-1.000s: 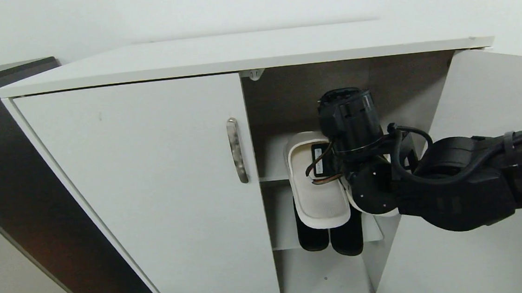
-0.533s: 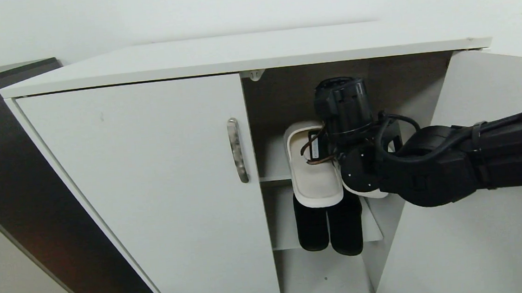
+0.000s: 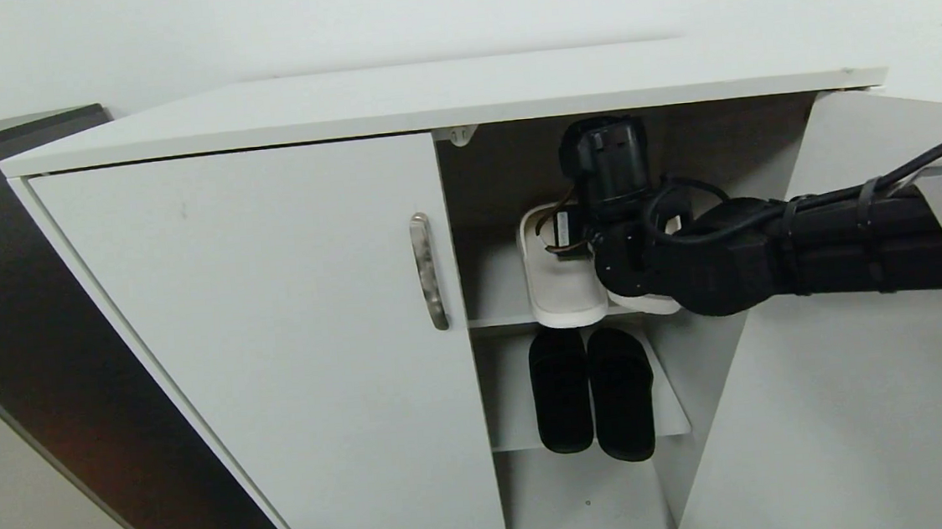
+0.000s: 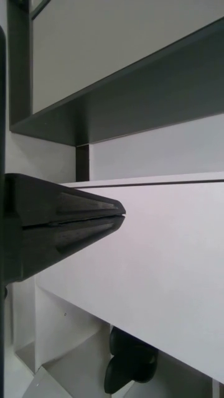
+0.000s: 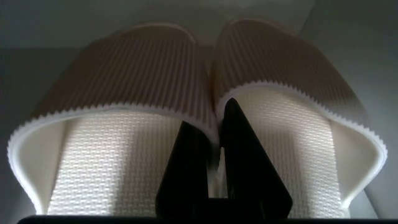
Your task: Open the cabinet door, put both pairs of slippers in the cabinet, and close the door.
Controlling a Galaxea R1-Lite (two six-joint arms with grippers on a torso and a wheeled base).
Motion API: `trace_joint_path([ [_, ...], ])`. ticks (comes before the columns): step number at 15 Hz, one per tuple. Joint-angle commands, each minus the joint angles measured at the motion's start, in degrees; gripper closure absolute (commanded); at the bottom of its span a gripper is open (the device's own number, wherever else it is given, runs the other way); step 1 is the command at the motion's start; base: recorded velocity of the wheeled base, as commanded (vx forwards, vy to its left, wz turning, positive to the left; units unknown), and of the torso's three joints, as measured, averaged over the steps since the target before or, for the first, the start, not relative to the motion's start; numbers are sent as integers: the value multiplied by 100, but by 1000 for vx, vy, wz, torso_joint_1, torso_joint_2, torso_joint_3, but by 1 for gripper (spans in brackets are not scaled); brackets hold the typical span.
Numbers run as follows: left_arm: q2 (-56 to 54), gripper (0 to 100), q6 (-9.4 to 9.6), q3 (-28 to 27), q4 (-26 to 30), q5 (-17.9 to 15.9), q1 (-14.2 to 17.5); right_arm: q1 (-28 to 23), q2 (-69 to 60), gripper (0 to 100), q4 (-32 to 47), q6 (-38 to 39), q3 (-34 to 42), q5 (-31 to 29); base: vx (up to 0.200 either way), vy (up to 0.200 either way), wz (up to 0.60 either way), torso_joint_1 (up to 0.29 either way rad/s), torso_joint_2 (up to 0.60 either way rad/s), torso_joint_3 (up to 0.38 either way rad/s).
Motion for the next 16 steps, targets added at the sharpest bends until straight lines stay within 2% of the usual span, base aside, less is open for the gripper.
trace_joint_path([
  [1,7,100,-2,1,0,4,6,-54,147,100,93,13,-204,94,0,0,0,0,0,0],
  [14,7,100,-2,1,0,4,-3,-116,402,100,76,65,-222,111,0,0,0,0,0,0],
  [15,7,100,-2,1,0,4,6,-116,402,0,76,65,-222,111,0,0,0,0,0,0],
  [16,7,100,-2,1,0,4,6,-116,402,0,76,65,-222,111,0,0,0,0,0,0],
])
